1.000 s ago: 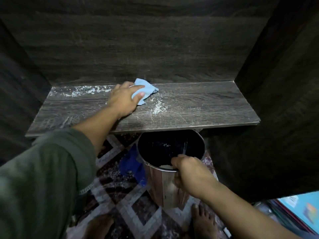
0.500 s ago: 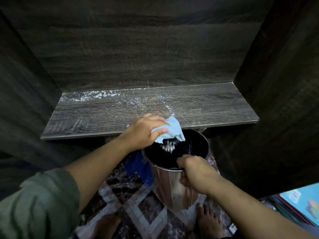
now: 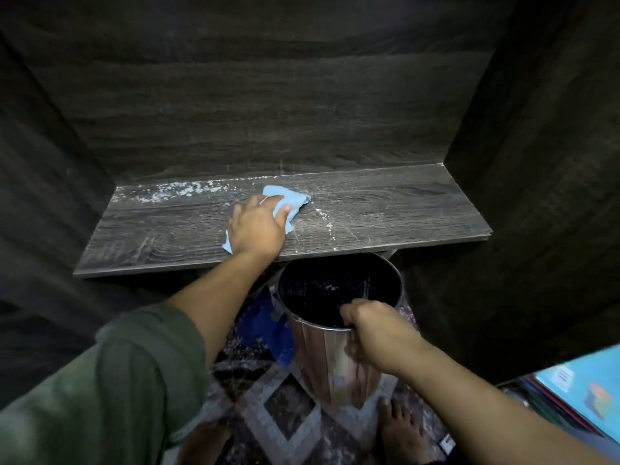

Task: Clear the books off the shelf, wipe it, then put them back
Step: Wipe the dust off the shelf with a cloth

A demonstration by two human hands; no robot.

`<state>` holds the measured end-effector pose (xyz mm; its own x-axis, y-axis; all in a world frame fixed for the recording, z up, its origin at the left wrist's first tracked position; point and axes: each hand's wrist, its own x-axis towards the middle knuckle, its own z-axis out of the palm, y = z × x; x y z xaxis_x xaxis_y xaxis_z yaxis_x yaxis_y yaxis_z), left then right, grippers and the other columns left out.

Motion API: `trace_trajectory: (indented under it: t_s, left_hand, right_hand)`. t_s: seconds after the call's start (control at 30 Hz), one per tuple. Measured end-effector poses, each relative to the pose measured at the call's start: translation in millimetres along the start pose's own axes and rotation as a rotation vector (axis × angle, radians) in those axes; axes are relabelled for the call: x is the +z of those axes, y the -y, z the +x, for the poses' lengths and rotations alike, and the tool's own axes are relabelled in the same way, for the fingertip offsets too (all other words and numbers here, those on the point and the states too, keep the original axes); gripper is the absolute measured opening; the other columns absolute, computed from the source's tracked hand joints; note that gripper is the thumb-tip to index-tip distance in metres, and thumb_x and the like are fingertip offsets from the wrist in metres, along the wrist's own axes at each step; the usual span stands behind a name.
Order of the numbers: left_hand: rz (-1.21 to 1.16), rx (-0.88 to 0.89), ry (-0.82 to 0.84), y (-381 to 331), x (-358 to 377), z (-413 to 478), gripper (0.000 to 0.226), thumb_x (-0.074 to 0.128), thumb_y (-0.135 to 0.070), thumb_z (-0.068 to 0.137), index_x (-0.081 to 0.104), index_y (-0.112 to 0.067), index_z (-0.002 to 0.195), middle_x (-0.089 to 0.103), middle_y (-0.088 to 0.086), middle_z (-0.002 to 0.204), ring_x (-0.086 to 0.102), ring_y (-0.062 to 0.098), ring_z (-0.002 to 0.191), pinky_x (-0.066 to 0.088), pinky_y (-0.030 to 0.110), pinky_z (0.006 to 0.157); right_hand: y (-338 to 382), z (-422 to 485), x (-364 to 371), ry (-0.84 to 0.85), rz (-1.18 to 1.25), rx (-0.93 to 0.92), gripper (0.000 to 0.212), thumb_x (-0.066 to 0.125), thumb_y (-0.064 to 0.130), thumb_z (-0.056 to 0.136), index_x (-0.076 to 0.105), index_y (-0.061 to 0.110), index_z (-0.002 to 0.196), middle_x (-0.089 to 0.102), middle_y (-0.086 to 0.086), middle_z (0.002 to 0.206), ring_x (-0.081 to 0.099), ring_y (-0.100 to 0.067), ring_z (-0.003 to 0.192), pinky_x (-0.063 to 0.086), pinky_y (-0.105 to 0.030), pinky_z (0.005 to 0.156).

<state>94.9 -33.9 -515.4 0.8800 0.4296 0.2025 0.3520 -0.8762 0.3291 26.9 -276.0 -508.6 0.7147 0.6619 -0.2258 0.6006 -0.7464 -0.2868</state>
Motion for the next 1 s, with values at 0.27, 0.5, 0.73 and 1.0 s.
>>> trace_trajectory:
  t_s: [0.27,0.5,0.73,1.0]
  left_hand:
    - [-0.102,0.362,0.189,-15.9,6.7,25.0,0.04,0.041,-0.053,0.095,0.057,-0.041,0.13,0.048,-0.01,0.143,0.04,0.028,0.128,0.029,0.04,0.109]
    - [-0.364,0.718,0.281,-14.6,-11.2,-37.5,0.04,0.044,-0.046,0.095,0.071,-0.021,0.11,0.065,-0.006,0.114,0.058,0.013,0.108,0.044,0.035,0.095]
    - [-0.339,0.401,-0.043,-19.7,-42.1,-39.0,0.04,0.047,-0.048,0.092,0.069,-0.023,0.116,0.056,-0.008,0.119,0.054,0.011,0.107,0.042,0.027,0.09]
    - [-0.199,0.49,0.119,-11.7,-36.4,-50.0,0.049,0.038,-0.057,0.091,0.067,-0.029,0.118,0.055,-0.011,0.117,0.054,0.014,0.109,0.045,0.034,0.092]
  right_hand:
    - [-9.8,-9.8,-3.9,-0.049,-0.02,-0.04,0.017,0.058,0.014,0.08,0.058,0.017,0.097,0.056,-0.005,0.104,0.057,-0.033,0.098,0.035,-0.031,0.072]
    - [-13.9,-13.7,-6.6,-0.033,-0.017,-0.007,0.025,0.058,0.011,0.076,0.059,0.019,0.1,0.057,-0.004,0.105,0.059,-0.035,0.099,0.04,-0.03,0.071]
    - [-9.3,-12.8,-6.4,-0.007,-0.007,0.004,0.025,0.057,0.006,0.077,0.059,0.019,0.097,0.056,-0.005,0.106,0.059,-0.035,0.1,0.034,-0.027,0.071]
    - [-3.4,-8.2,-8.9,-0.033,-0.071,-0.018,0.023,0.056,0.008,0.079,0.058,0.017,0.101,0.057,-0.005,0.109,0.058,-0.032,0.103,0.037,-0.029,0.073]
